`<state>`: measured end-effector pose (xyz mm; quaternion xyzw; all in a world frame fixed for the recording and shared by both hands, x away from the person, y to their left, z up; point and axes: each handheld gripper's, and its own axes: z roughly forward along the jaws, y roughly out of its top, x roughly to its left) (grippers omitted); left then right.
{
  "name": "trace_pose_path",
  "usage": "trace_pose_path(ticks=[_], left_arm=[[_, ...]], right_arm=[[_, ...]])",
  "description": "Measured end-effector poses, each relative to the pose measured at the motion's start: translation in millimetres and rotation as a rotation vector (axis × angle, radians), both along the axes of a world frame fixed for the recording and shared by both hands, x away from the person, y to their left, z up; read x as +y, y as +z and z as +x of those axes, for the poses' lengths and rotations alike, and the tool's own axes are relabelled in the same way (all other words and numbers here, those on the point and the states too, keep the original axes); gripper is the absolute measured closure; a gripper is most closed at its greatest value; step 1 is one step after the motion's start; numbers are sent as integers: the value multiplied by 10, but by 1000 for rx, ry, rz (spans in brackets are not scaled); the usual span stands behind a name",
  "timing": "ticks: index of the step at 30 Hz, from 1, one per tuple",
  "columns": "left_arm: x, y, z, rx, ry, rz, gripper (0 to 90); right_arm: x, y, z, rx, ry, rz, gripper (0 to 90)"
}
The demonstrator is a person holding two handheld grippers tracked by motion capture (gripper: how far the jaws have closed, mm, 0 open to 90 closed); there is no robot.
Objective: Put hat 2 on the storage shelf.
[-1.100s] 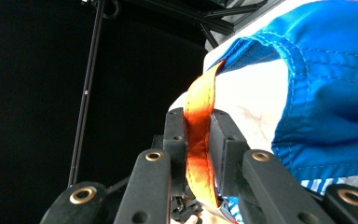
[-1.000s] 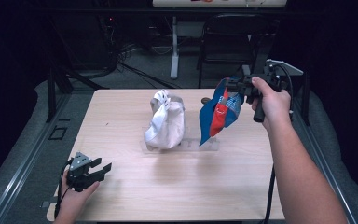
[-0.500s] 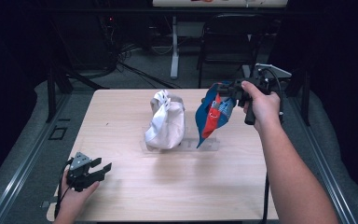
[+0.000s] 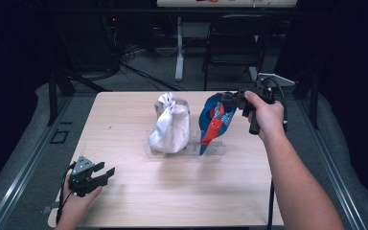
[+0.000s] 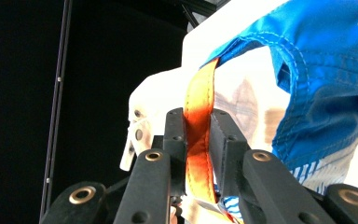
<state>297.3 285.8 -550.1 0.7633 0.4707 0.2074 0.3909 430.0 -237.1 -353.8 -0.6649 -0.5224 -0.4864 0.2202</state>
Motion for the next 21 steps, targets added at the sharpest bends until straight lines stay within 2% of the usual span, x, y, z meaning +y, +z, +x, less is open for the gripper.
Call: trace_pose_path(ticks=[9, 12, 21], left_arm=[[3, 0, 0, 0, 2, -1, 488], [3, 0, 0, 1, 2, 0, 488], [5, 0, 0, 0, 2, 2, 486]], right_arm=[[-6, -147, -35, 16, 16, -21, 777], [-19, -150, -51, 22, 19, -22, 775], [-202, -102, -178, -15, -4, -29, 732]])
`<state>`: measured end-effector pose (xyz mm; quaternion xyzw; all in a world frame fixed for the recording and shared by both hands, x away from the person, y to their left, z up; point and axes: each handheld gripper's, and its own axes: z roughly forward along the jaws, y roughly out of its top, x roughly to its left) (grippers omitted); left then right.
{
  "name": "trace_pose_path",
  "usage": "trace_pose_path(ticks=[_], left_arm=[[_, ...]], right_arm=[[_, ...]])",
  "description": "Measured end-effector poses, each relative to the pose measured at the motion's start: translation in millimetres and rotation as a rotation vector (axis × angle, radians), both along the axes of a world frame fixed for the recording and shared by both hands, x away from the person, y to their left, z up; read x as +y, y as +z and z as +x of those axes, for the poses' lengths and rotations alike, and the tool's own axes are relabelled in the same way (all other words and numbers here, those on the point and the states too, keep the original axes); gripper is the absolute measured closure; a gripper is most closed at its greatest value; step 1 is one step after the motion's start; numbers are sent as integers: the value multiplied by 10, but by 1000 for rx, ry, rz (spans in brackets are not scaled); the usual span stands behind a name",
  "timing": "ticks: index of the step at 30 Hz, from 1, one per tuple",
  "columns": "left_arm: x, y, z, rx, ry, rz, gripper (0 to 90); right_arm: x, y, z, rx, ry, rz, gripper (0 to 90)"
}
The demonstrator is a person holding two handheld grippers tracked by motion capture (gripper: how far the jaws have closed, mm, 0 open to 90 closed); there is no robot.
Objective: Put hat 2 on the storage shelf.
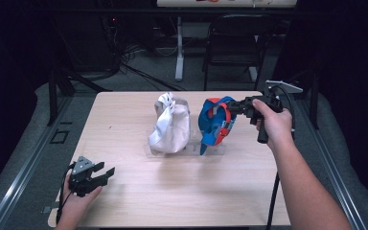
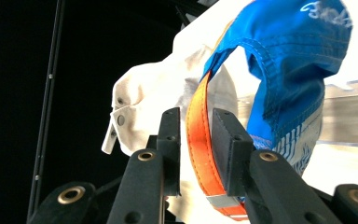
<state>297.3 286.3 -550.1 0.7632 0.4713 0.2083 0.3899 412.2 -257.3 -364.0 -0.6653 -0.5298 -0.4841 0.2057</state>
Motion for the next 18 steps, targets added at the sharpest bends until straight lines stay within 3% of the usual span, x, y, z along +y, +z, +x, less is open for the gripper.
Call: trace_pose_path(ticks=[7, 10, 15, 18], left_arm=[[-5, -3, -2, 1, 3, -3, 483], [-9, -4, -3, 2, 3, -1, 481], [-9, -7, -3, 2, 3, 1, 478], [-10, -11, -1, 1, 3, 1, 475]], right_arm=[[-151, 45, -137, -40, -10, -14, 687], [-182, 54, -206, -60, -5, -70, 660], [-218, 15, -314, -97, 4, -108, 629], [-222, -49, -416, -140, -27, -141, 581]])
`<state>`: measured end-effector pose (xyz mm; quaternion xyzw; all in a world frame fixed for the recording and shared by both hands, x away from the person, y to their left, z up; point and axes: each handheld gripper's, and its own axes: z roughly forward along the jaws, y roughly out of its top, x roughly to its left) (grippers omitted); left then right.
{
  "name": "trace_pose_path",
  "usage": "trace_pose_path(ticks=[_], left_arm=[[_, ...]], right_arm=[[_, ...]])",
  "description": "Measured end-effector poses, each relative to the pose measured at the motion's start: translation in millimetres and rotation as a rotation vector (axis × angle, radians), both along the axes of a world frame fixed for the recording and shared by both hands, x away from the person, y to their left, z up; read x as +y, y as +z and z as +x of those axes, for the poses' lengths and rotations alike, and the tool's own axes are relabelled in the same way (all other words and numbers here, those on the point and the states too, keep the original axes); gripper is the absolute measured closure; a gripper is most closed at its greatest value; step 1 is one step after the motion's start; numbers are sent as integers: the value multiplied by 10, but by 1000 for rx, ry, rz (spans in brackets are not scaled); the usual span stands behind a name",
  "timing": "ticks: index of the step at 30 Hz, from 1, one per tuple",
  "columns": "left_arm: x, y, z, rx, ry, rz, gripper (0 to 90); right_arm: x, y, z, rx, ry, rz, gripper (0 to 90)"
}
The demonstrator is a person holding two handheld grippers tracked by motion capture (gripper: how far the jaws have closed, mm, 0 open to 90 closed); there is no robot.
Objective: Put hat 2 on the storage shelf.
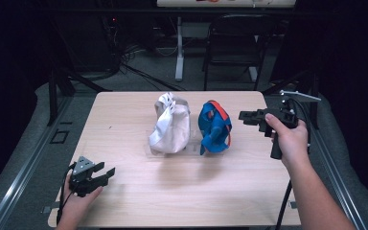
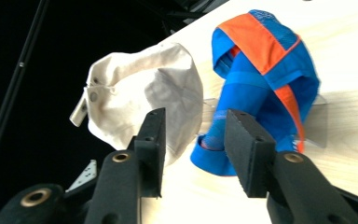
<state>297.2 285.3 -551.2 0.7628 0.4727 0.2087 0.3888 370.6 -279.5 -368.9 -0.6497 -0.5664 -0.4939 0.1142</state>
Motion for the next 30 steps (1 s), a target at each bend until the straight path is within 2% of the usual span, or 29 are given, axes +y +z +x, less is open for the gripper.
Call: trace_pose_path(ticks=[2, 4, 5, 10, 12, 19, 21, 25, 26, 28, 30], left_arm=[[-2, -4, 1, 0, 0, 0, 473], [-4, -6, 0, -1, 1, 0, 468], [-4, -7, 1, -1, 1, 0, 468], [9, -9, 5, 7, 1, 5, 459], [14, -13, 8, 13, 3, 2, 458], [12, -29, 16, 13, 7, -4, 455], [13, -29, 15, 18, 8, -2, 455], [12, -42, 18, 11, 15, -7, 455], [13, -41, 17, 11, 16, -7, 455], [15, -41, 17, 11, 16, -5, 455], [11, -45, 21, 11, 17, -4, 455]], right_arm=[[-9, -14, -16, -5, 10, -9, 570], [-12, -89, -88, -28, 12, 0, 505], [-12, -89, -88, -28, 12, 0, 505], [7, -231, -243, -82, 4, -37, 453], [-1, -250, -263, -88, 21, -48, 448], [45, -394, -522, -175, 46, -118, 442], [62, -441, -581, -182, 63, -131, 447], [113, -605, -705, -224, 73, -163, 458], [132, -685, -752, -246, 48, -180, 452], [138, -727, -774, -254, 46, -198, 447], [163, -807, -816, -278, 21, -214, 447]])
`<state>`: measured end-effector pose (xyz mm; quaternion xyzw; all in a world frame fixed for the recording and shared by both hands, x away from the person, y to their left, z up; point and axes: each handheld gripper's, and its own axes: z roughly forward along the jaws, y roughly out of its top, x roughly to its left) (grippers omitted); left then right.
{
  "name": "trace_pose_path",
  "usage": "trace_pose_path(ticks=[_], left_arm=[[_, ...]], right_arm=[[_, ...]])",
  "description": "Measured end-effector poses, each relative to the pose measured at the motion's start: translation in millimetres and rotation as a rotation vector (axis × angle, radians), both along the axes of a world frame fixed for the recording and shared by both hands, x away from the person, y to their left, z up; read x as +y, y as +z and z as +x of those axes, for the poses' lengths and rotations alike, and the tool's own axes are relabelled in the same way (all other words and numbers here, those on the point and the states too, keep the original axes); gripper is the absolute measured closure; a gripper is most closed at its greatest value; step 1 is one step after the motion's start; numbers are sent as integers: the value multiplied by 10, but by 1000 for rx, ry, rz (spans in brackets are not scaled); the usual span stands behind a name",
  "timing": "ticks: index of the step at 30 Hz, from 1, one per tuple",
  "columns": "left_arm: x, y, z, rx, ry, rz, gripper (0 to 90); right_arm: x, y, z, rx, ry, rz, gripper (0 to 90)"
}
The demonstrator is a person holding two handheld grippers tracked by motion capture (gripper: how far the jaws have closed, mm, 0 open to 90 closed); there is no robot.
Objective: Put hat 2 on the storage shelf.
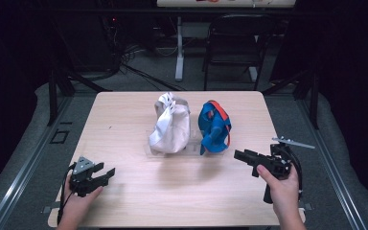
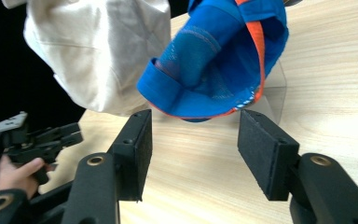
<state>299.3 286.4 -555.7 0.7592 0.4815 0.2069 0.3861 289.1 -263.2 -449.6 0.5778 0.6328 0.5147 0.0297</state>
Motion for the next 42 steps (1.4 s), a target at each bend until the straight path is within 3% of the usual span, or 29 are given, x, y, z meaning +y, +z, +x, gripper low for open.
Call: trace_pose_path(ticks=[2, 5, 12, 19, 22, 26, 29, 30, 34, 37, 40, 42], left_arm=[[1, 5, 0, 11, -4, 7, 455], [-3, 5, 1, 11, -10, 9, 455], [-1, -13, 7, 6, -11, 1, 455], [-4, -11, 17, 15, -19, 8, 455], [-7, -26, 33, 15, -21, 7, 455], [-13, -36, 42, 17, -24, 8, 455], [-19, -40, 44, 17, -22, 2, 453], [-22, -42, 46, 16, -24, 4, 453], [-40, -45, 55, 18, -30, 8, 453], [-53, -45, 71, 27, -44, 9, 453], [-74, -54, 87, 32, -48, 2, 453], [-97, -55, 102, 30, -54, 2, 450]], right_arm=[[49, -152, -42, 13, -1, -11, 455], [77, -251, -61, 34, 24, 6, 484], [126, -534, -157, -25, 4, -30, 506], [165, -779, -168, -20, 35, -23, 480], [177, -824, -156, -21, 28, -41, 477], [210, -919, -120, 1, 26, -16, 471], [252, -980, -105, 10, 32, -36, 484], [280, -1012, -89, 12, 46, -84, 497], [289, -1032, -76, 15, 49, -116, 520], [261, -1043, -74, 22, 42, -114, 525], [200, -1064, -81, 47, 44, -65, 518], [176, -1064, -88, 49, 33, -57, 515]])
